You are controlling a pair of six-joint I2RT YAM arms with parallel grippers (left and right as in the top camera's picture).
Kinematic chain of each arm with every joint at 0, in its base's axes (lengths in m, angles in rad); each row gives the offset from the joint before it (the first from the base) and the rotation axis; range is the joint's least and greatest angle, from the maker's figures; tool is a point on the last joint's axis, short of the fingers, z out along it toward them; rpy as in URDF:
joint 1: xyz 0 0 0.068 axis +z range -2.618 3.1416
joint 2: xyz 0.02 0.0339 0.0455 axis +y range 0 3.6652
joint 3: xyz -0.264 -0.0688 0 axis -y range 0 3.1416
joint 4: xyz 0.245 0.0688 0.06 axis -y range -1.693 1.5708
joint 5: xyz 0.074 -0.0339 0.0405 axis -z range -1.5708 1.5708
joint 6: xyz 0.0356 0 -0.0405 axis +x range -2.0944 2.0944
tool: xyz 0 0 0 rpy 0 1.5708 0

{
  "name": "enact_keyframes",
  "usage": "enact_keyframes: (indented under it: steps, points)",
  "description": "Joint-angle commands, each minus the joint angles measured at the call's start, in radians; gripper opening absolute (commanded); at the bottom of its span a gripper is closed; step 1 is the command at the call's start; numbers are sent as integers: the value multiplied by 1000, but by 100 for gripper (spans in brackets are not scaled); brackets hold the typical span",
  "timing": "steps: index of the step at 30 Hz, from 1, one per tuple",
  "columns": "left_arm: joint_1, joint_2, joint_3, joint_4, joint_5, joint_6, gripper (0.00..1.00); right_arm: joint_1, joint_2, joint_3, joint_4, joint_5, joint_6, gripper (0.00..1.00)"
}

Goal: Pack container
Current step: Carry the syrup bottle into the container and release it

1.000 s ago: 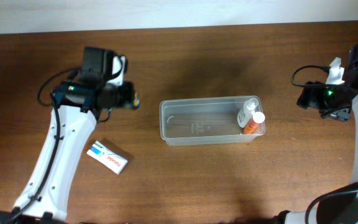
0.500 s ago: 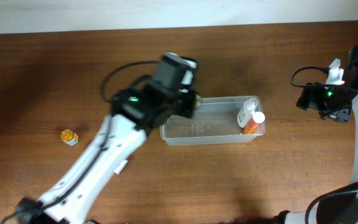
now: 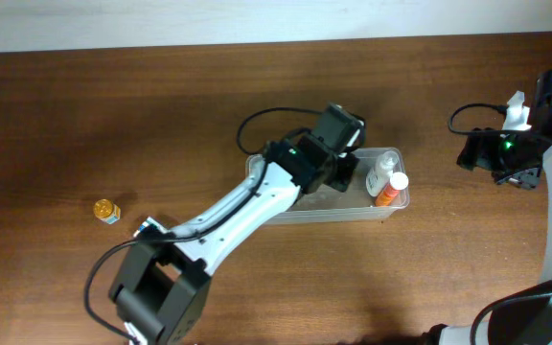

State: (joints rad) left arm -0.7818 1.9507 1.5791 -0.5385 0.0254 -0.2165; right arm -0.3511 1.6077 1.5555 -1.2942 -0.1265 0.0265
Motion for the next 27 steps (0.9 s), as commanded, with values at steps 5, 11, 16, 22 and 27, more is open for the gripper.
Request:
enact_keyframes:
  steps: [5, 11, 16, 22, 27]
  points:
    - [-32, 49, 19, 79, -8, 35, 3, -2, 3, 2, -1, -14, 8, 78]
    - [-34, 56, 19, 63, -14, 35, 4, -2, 3, 2, -1, -14, 8, 78]
    - [-34, 63, 19, 52, -14, 35, 9, -2, 3, 2, -1, -14, 8, 78]
    - [-34, 66, 19, 53, -14, 35, 47, -2, 3, 2, 0, -14, 8, 78]
    - [-34, 66, 19, 52, -14, 35, 53, -2, 3, 2, 0, -13, 8, 78]
